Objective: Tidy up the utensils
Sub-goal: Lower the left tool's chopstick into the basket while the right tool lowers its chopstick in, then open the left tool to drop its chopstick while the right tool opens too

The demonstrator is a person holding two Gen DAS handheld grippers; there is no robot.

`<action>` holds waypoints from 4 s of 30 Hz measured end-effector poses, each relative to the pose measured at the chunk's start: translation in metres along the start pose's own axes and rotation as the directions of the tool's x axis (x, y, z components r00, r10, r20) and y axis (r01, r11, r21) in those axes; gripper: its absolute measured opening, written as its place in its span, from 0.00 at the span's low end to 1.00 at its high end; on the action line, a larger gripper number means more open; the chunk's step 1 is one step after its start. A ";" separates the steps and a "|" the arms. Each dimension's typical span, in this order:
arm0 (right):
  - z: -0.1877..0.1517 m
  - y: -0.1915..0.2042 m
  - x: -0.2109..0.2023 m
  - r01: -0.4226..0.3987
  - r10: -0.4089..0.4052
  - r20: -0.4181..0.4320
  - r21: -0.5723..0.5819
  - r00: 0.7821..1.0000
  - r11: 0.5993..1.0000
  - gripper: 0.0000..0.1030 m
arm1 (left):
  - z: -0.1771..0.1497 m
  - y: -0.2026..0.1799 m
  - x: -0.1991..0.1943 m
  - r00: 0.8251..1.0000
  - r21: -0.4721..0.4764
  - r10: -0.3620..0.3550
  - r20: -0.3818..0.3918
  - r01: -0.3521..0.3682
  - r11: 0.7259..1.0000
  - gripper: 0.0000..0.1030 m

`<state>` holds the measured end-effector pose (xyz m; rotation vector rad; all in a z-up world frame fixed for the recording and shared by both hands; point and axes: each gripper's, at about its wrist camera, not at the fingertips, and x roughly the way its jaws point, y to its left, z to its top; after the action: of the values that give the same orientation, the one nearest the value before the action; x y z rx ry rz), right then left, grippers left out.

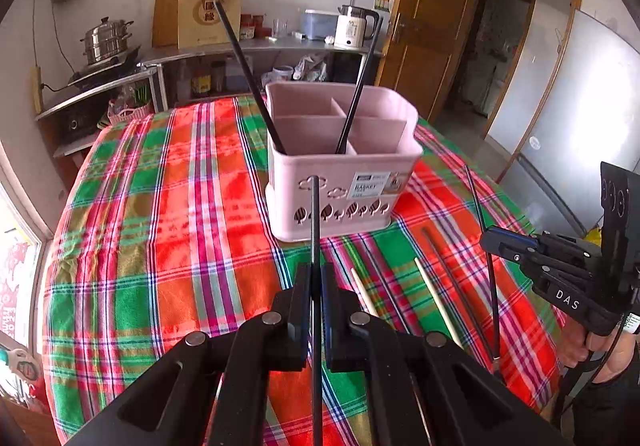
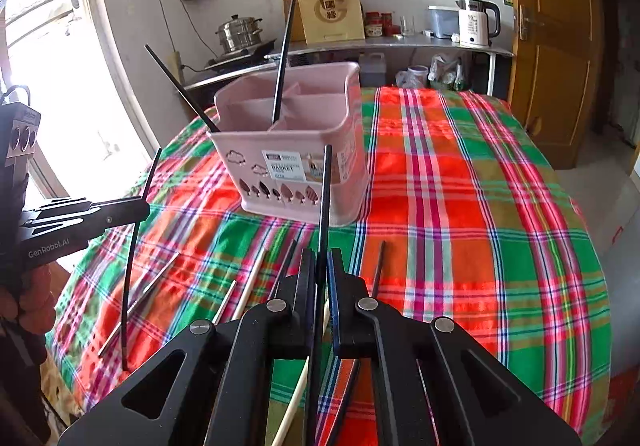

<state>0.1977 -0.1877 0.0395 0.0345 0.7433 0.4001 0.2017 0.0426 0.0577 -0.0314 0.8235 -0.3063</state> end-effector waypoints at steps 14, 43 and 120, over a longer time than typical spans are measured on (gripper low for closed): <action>0.019 0.012 -0.053 -0.021 0.024 0.130 -0.029 0.991 0.999 0.05 | 0.018 -0.012 -0.062 0.990 0.015 -0.025 0.138 0.023 1.000 0.04; 0.080 0.034 -0.062 -0.071 0.086 0.237 -0.072 0.968 0.995 0.05 | 0.095 -0.001 -0.084 0.976 -0.036 -0.055 0.210 0.064 0.997 0.04; 0.007 0.010 -0.068 -0.059 0.061 0.226 -0.016 0.972 0.998 0.14 | 0.007 -0.016 -0.069 0.971 -0.041 -0.040 0.235 0.051 0.998 0.19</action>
<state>0.1537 -0.2031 0.0908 0.0927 0.5163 0.4492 0.1582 0.0462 0.1143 -0.1276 0.5956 -0.3198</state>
